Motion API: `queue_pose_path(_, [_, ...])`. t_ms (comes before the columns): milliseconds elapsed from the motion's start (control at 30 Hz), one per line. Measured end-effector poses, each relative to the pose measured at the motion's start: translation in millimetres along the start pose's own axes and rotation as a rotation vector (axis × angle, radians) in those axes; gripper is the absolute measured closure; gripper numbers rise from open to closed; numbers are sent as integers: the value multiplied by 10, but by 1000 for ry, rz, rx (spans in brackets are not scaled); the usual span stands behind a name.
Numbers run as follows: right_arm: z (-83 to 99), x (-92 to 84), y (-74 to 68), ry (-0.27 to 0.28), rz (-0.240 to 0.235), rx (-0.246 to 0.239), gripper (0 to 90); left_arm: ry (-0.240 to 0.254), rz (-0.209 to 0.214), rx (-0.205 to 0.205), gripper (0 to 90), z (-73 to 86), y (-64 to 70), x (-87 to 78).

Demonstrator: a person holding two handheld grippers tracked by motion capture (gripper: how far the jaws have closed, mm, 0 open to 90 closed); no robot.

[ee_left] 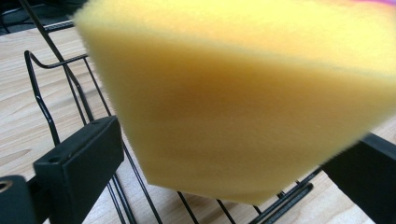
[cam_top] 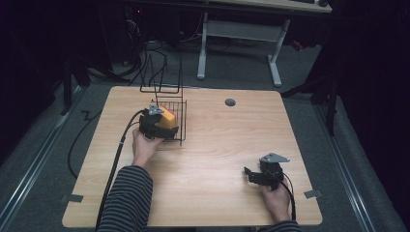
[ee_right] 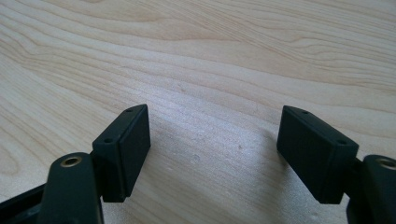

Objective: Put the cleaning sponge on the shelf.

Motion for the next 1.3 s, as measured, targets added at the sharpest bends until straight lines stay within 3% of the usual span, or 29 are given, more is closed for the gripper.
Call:
queue_pose_path(667, [0,0,0,0,0,0,260,22,24,22,6,25,130,-265])
queue_pose_path(900, [0,0,0,0,0,0,260,39,34,11,12,44,154,-354])
queue_pose_path(1300, [0,0,0,0,0,0,260,63,42,36,25,53,214,-566])
Point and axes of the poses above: each handheld gripper's, and its own axes: x roughly forward along the jaws, z roughly out of its underside, y roughly to its right, the point moved 7 cm from there along x, roughly forward along the jaws, and after that the axes turned 1 degree about -x, right-handed, at the moved point
